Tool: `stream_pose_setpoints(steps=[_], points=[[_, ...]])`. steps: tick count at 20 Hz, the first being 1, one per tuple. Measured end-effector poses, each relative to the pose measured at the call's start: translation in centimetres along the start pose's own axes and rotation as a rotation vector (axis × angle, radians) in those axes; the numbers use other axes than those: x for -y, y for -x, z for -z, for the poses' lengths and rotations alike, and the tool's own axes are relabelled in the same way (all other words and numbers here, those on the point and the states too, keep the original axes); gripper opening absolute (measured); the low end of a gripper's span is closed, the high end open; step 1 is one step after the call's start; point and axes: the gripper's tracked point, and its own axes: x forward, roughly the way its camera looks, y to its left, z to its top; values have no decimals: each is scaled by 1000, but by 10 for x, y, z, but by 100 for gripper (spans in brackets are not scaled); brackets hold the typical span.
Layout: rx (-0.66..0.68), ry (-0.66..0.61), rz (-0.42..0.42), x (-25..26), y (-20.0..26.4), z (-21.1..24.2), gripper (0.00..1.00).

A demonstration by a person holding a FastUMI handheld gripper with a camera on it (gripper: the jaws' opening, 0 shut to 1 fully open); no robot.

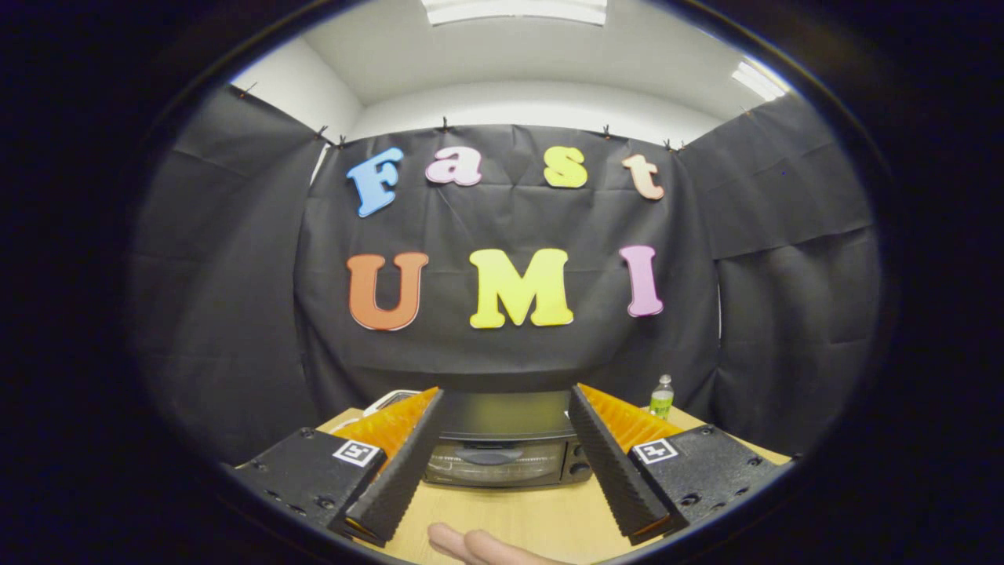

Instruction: Open the toaster oven, put the food inside, and close the toaster oven door.

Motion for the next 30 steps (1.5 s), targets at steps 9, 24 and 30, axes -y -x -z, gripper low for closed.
stream_pose_setpoints(steps=[9, 24, 30], points=[[-35, 27, -64, -27, -92, 60, 100], [-311, 5, 7, -21, -183, 179, 100], [-319, -10, 3, -23, -174, 186, 100]])
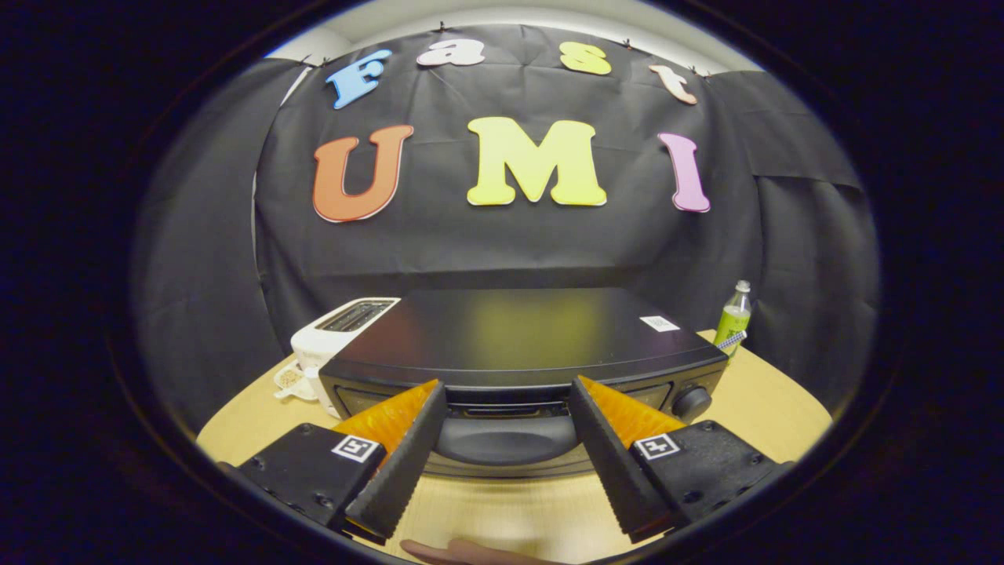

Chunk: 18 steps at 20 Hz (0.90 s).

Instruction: Open the toaster oven, put the food inside, and close the toaster oven door.

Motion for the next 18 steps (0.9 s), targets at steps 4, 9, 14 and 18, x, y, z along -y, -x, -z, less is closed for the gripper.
stream_pose_setpoints(steps=[4, 9, 14, 18], points=[[30, 9, 21, 0, 11, 7, 100], [-12, -1, 17, -1, 38, 28, 100], [-102, -28, 6, 0, 61, 54, 100], [-220, 17, 16, -2, 71, 78, 100]])
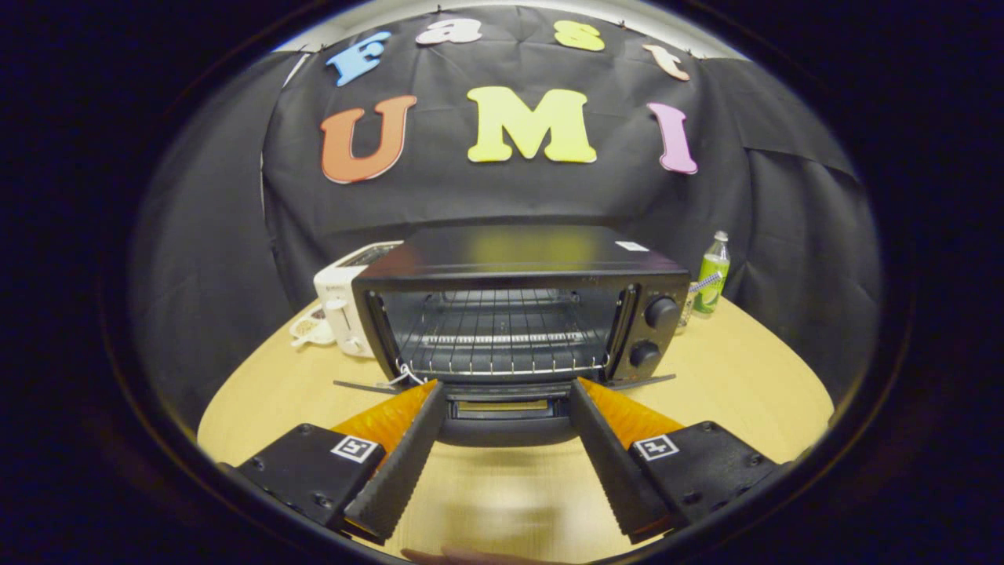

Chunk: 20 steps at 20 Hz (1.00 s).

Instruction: Open the toaster oven, put the food inside, and close the toaster oven door.

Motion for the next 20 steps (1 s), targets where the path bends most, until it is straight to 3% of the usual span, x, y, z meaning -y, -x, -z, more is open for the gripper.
stream_pose_setpoints(steps=[8, 12, 20], points=[[-224, 16, 2, 5, 14, 61, 100], [-336, -54, -14, 0, 11, 92, 100], [-371, -111, -99, -11, 33, 81, 100]])
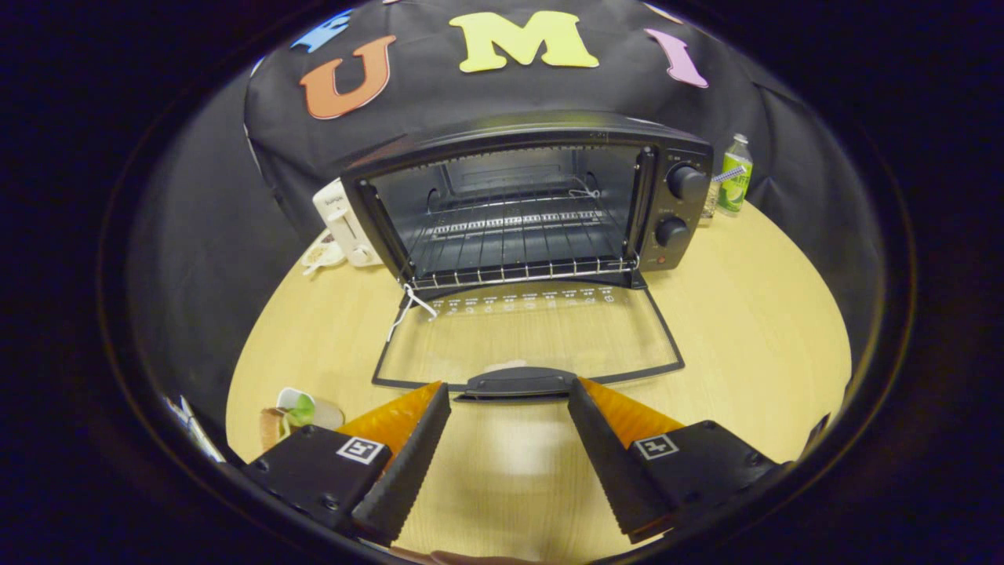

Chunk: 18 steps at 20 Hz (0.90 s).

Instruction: Open the toaster oven, put the food inside, and close the toaster oven door.

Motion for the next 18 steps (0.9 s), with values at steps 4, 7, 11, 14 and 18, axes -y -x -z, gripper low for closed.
stream_pose_setpoints(steps=[4, 7, 11, 14, 18], points=[[-46, -50, -123, -29, 33, 3, 100], [-119, -106, -278, -62, 51, 14, 99], [-287, -167, -480, -109, 66, 41, 96], [-405, -178, -547, -127, 71, 62, 95], [-449, -188, -590, -143, 73, 69, 93]])
